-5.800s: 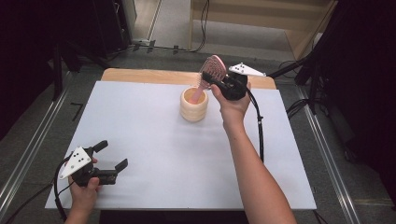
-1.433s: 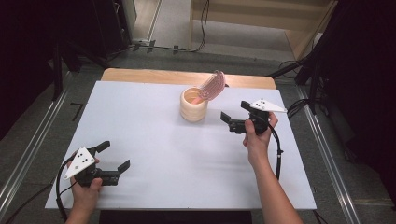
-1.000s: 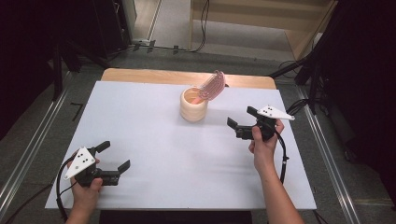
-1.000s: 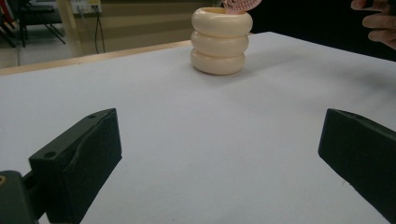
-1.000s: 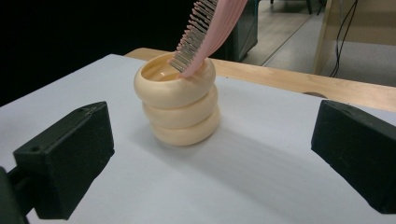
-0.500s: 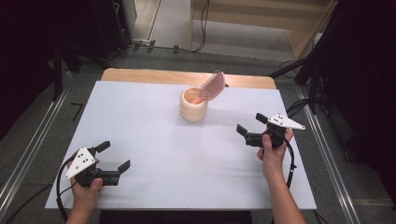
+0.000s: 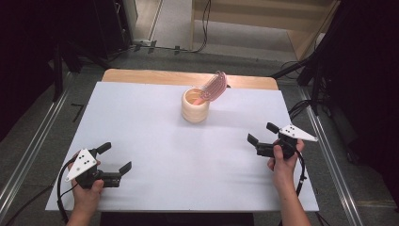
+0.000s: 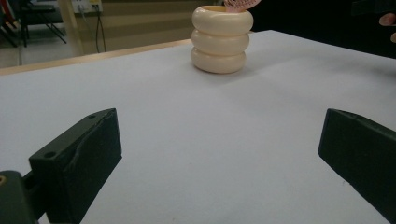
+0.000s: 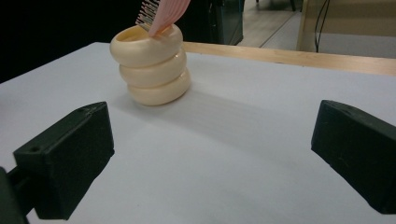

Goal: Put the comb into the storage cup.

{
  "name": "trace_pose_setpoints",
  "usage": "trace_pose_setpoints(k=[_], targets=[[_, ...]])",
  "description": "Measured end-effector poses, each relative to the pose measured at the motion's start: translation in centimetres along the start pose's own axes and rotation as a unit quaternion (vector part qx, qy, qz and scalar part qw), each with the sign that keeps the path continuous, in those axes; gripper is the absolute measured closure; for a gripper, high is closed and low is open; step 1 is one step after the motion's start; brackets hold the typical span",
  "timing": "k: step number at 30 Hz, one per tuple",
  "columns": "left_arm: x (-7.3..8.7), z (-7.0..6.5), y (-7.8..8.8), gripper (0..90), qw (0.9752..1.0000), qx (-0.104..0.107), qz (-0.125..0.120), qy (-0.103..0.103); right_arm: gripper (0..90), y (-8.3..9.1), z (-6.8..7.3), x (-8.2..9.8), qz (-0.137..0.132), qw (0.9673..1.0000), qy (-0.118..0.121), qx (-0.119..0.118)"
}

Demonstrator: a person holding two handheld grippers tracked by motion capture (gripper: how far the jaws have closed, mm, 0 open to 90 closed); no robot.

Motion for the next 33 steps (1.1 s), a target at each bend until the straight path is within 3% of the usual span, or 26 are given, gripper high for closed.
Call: trace_pose_setpoints(k=[20, 33], targets=[[0.0, -0.1, 0.0, 0.0, 1.0, 0.0, 0.001, -0.002, 0.0, 3.2, -1.1, 2.1, 0.003, 0.9999, 0.001, 0.013], [0.0, 0.0, 0.0, 0.0, 1.0, -0.002, 0.001, -0.001, 0.0, 5.6, -3.1, 4.2, 0.013, 0.9993, -0.008, 0.033]])
Point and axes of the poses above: each handheld gripper's, and its own axes: y roughly backward along the jaws, x roughly out of its underside, z roughly to its left, the point moved 6 cm from there along -y, roughly forward along the jaws, and after that the axes turned 11 degrees about x, right-handed, at the moved point
